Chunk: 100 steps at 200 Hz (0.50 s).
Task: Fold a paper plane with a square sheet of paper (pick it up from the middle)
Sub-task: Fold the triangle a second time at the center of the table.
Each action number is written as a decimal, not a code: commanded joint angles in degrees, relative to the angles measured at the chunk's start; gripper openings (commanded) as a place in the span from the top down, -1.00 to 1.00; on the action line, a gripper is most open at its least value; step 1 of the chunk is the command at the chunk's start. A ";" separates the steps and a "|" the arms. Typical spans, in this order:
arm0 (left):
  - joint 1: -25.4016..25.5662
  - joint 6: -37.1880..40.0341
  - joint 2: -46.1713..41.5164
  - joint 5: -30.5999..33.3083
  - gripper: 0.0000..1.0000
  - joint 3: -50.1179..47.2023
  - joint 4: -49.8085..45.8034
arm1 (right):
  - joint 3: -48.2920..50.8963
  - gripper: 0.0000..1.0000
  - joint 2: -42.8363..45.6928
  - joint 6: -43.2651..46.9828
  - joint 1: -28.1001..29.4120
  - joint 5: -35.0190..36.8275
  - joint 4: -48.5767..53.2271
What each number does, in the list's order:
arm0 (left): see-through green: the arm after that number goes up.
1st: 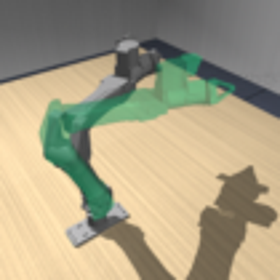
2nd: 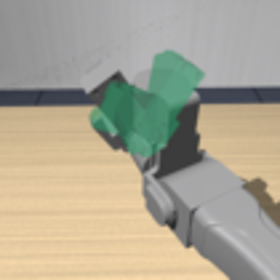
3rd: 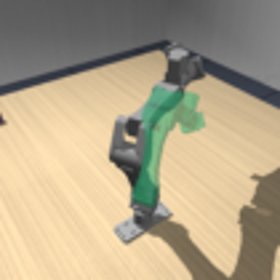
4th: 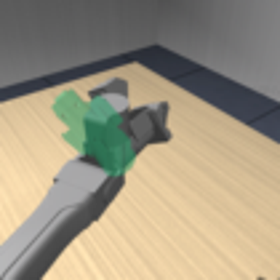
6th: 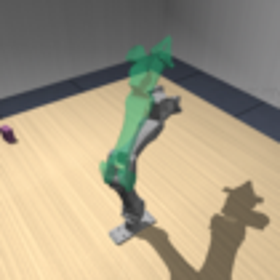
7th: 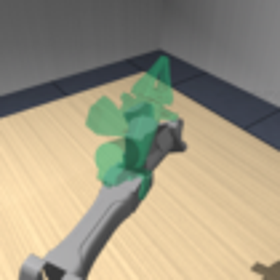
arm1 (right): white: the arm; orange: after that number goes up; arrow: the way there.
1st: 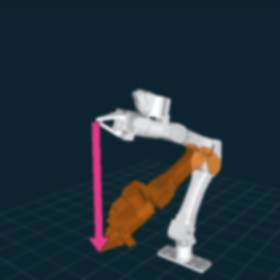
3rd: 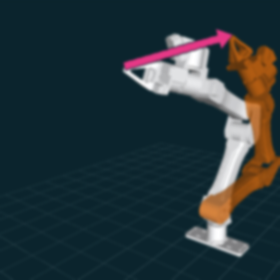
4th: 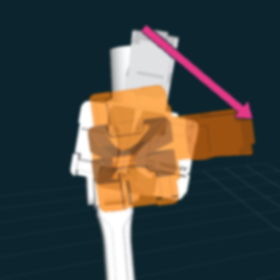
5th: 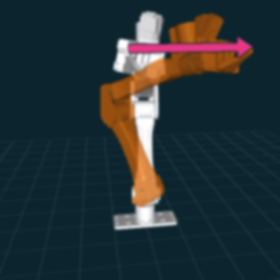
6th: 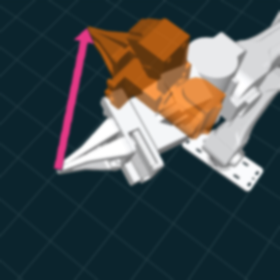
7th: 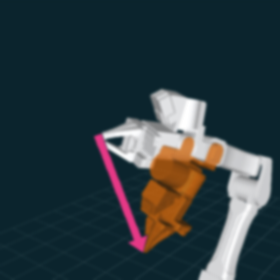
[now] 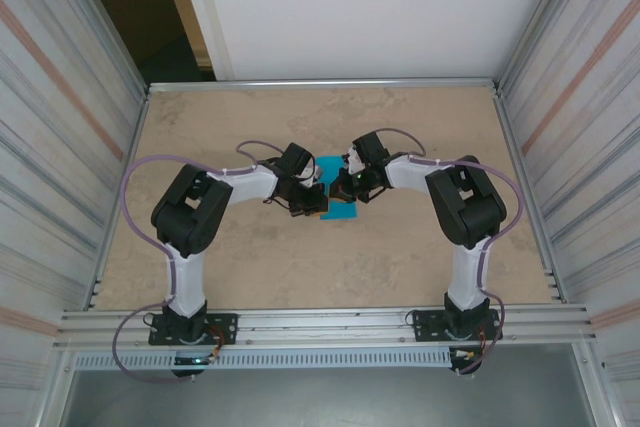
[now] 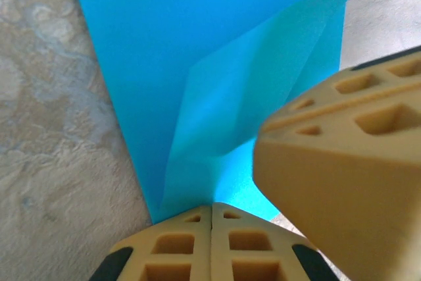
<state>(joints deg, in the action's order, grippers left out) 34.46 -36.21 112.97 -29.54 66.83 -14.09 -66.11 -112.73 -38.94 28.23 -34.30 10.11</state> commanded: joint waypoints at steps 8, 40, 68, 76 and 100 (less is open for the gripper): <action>-0.21 -0.34 0.35 2.18 0.97 -2.01 -2.55 | 1.05 0.95 -2.38 -0.11 -0.23 0.93 1.05; -0.25 -0.43 -0.18 1.91 0.97 -1.90 -2.60 | 1.90 0.96 -3.71 -0.22 -0.63 1.89 0.83; -0.35 -0.46 -1.62 -0.46 0.96 -1.74 -0.52 | 2.26 0.97 -4.84 -0.17 -0.96 3.07 1.22; -0.31 -0.78 -2.31 -2.40 0.96 -2.27 2.22 | 2.47 0.98 -5.05 -0.17 -1.00 3.19 1.32; -0.50 -1.29 -2.63 -4.70 0.96 -1.48 6.27 | 2.90 0.98 -5.36 -0.09 -1.29 3.57 1.30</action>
<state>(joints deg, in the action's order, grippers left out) 34.35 -36.71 112.25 -31.07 65.19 -11.18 -65.34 -114.74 -38.94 27.62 -34.59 8.97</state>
